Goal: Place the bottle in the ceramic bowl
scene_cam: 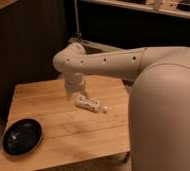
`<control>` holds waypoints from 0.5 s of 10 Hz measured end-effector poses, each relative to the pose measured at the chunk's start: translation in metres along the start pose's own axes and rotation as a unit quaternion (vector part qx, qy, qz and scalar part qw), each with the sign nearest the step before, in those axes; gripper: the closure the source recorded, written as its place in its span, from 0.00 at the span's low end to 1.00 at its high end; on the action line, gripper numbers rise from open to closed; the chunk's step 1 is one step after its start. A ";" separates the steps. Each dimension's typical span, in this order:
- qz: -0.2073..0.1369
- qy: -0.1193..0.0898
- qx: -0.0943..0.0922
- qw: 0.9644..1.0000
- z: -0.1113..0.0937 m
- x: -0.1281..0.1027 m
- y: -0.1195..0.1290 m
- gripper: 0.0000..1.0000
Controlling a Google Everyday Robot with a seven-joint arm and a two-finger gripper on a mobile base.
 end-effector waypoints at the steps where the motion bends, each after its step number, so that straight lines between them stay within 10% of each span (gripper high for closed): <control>1: -0.010 -0.005 -0.010 1.000 -0.001 -0.018 -0.010 0.35; 3: -0.059 -0.013 -0.050 0.997 -0.004 -0.051 -0.029 0.35; 5: -0.176 -0.032 -0.119 0.977 -0.007 -0.069 -0.045 0.35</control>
